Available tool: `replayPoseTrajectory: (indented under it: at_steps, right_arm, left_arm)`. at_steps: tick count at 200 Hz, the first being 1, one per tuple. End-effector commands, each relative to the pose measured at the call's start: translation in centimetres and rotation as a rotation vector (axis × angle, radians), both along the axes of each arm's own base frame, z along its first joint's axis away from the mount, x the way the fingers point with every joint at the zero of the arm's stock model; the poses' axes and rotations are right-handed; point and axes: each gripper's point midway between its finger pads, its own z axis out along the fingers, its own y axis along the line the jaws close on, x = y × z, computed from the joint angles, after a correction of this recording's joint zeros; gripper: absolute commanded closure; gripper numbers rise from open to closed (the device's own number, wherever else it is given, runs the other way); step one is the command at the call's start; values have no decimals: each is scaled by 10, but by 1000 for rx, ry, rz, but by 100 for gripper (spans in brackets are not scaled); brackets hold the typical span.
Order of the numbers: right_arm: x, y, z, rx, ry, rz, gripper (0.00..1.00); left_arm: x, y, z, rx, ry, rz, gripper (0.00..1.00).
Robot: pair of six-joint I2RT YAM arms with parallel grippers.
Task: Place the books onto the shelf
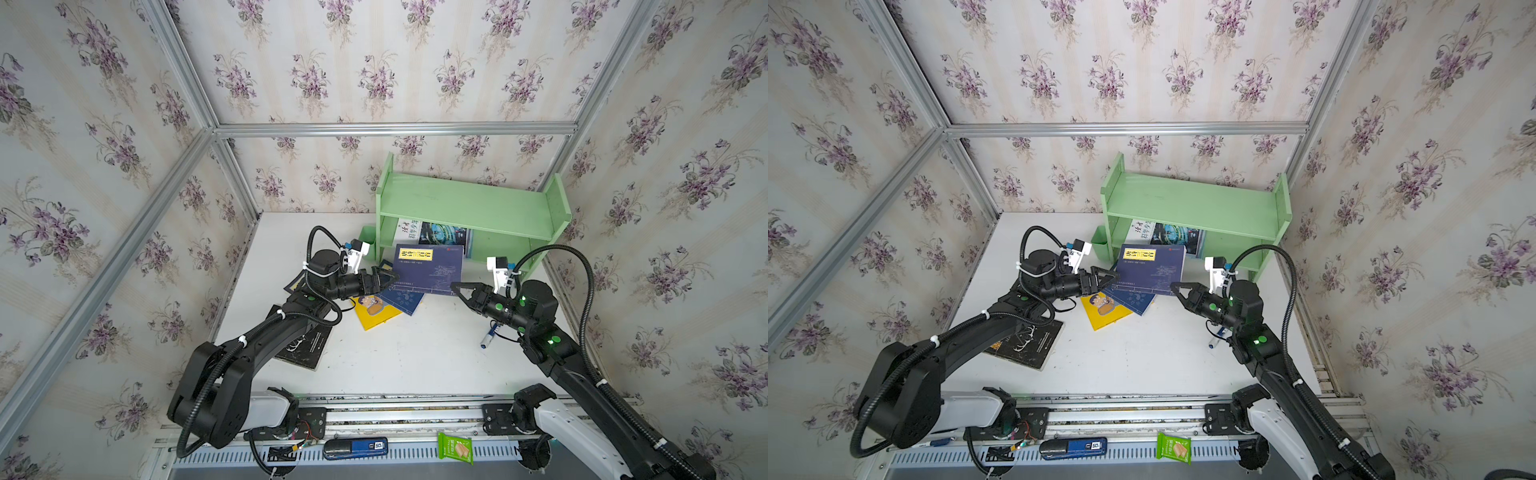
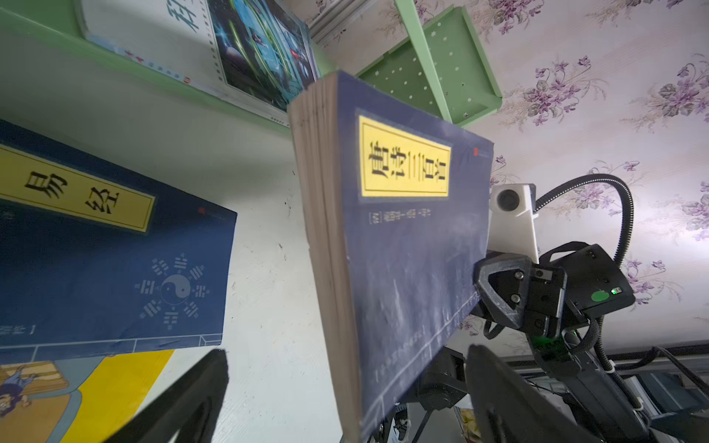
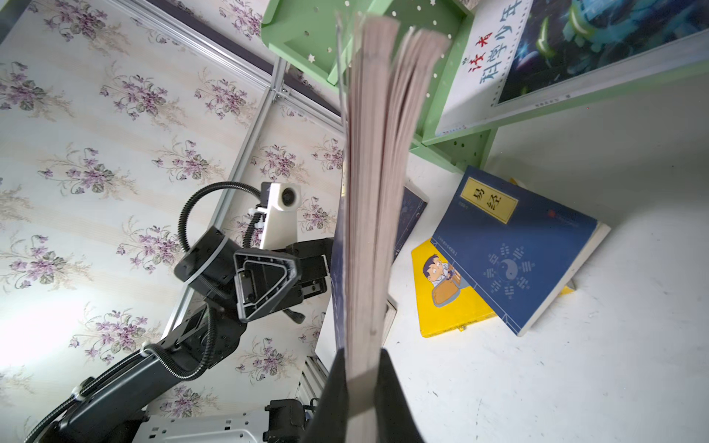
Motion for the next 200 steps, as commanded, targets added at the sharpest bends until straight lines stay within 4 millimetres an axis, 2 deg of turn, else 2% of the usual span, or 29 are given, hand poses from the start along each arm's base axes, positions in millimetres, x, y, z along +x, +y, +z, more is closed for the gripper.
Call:
replayPoseTrajectory:
  at_steps: [1,56,64,87,106,128,150,200]
  right_arm:
    - [-2,4,21,42,-90,30,100]
    - [-1,-2,19,76,-99,4,100]
    - [0,-2,19,83,-100,7,100]
    - [5,-2,10,97,-75,5,100]
    - [9,-5,0,111,-47,-7,96]
    - [13,-13,-13,129,-10,-32,77]
    - [13,-21,-20,170,7,-48,64]
    - [8,-22,-24,200,3,-44,59]
  left_arm:
    - [-7,-12,24,-73,-67,-91,8]
    - [-13,-18,31,-128,-68,-149,44]
    - [-13,-18,33,-144,-68,-154,52]
    - [-13,-19,35,-170,-60,-153,70]
    - [-13,-19,35,-178,-61,-149,79]
    - [-10,-19,38,-186,-65,-140,85]
    - [-6,-21,40,-200,-65,-140,87]
    - [3,-27,39,-230,-38,-158,88]
